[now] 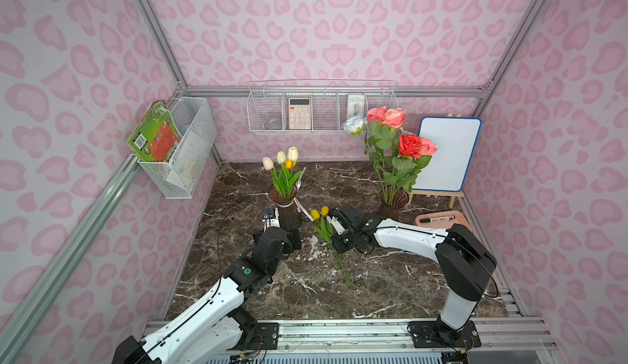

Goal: Arrange the flowers in different vases according to their variety
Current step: Pick up the flower at the center of the board, then insert the flower into the vase.

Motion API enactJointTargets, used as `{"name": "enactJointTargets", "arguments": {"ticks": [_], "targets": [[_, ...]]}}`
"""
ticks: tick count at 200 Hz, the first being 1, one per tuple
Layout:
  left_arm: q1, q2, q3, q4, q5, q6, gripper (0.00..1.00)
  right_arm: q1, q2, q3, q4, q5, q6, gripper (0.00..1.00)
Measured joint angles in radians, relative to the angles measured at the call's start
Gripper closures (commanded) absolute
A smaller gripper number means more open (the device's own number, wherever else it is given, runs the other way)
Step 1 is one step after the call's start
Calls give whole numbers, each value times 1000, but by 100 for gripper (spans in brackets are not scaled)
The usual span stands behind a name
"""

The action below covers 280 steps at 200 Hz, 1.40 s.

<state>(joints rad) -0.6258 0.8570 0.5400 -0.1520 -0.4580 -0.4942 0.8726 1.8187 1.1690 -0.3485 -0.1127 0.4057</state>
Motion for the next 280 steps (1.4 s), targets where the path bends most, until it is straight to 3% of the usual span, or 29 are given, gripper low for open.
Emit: {"name": "enactJointTargets", "arguments": {"ticks": [97,147,191,208,280], "targets": [[0,-20,0,-14,-8,1,1,11,134,98,-95,60,12,87],[0,-28,0,-15,-10,1,2,11,143,121,-147,178,26,77],[0,-40,0,-19,-14,1,1,13,145,121,-161,231,35,94],[0,-42,0,-20,-14,1,1,12,133,114,-168,247,39,100],[19,23,0,-21,-1,-53,2,7,-98,43,-106,330,47,100]]}}
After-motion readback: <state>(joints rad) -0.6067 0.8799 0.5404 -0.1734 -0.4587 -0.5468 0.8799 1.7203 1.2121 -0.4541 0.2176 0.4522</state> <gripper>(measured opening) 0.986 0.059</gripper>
